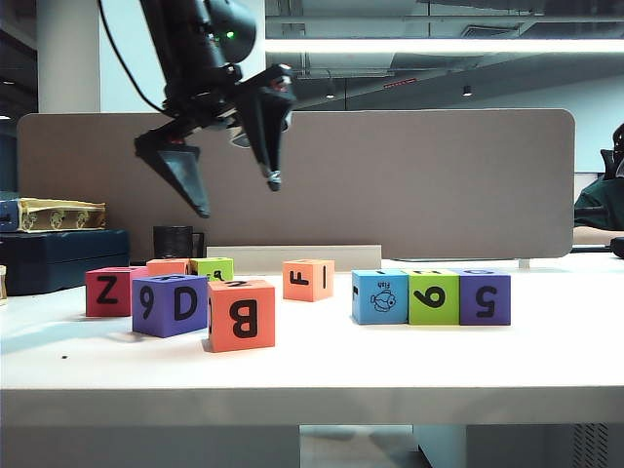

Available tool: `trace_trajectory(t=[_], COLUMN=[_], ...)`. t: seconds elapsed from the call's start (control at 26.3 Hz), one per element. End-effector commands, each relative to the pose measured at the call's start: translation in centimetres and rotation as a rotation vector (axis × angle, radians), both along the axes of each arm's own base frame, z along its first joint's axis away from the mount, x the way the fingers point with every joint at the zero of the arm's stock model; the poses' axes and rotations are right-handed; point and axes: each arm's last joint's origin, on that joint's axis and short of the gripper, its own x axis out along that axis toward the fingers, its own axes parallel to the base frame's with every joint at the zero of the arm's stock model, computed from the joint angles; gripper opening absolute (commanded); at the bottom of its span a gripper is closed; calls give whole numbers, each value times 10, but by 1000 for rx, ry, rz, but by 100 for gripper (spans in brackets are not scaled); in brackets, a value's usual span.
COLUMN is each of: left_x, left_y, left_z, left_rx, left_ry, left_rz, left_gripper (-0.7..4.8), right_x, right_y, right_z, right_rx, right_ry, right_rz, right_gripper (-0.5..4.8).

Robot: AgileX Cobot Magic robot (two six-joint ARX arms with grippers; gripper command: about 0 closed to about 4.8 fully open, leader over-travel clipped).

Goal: Select the appropriate blocks from the scattered letter blocks on the table and arrange them in a row to spell out "TURING".

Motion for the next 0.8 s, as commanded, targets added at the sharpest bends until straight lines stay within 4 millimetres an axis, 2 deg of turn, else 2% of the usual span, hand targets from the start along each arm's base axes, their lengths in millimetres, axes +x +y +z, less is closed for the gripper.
trace_trajectory(t=[0.04,0.15,0.38,0.61,0.8], left_x=[-10,-19,-22,-19,-22], left_y=[-10,-24,-33,-36,-38], left_z=[0,-13,-45,-49,-51], left_rx=[31,188,263,238,189], left_ry=[7,-73,-139,-189,-156], left_rz=[-69,-186,-366,-403,-448], left_gripper=[476,426,426,426,426], right_x=[-2,-2,-2,-2,-2], right_y=[0,0,0,0,0], right_z=[2,2,2,2,2], right_rx=[-1,-1,-1,0,0], right_ry=[-26,-26,-26,-26,-26], right_rz=[-1,-1,-1,3,3], right_gripper=[-1,-1,-1,-1,-1])
